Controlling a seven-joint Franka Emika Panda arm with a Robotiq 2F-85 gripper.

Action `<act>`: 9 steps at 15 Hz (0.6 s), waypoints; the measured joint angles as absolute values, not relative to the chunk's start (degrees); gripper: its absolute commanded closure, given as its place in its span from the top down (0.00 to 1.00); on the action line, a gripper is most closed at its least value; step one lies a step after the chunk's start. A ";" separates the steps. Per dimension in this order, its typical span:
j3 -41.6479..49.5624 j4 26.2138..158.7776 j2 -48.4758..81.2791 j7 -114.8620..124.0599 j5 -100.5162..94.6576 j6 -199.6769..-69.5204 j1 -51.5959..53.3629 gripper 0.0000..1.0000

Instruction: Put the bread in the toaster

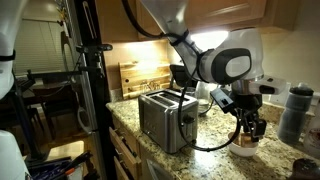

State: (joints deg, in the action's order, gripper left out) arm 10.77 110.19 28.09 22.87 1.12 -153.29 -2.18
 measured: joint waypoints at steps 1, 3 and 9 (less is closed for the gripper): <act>10.78 110.19 28.09 22.88 1.12 -153.29 -2.17 0.27; 10.78 110.16 28.09 22.88 1.12 -153.31 -2.16 0.55; 10.81 110.08 28.28 22.88 1.12 -153.31 -2.15 0.86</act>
State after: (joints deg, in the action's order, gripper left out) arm 10.81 110.08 28.28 22.88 1.12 -153.31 -2.15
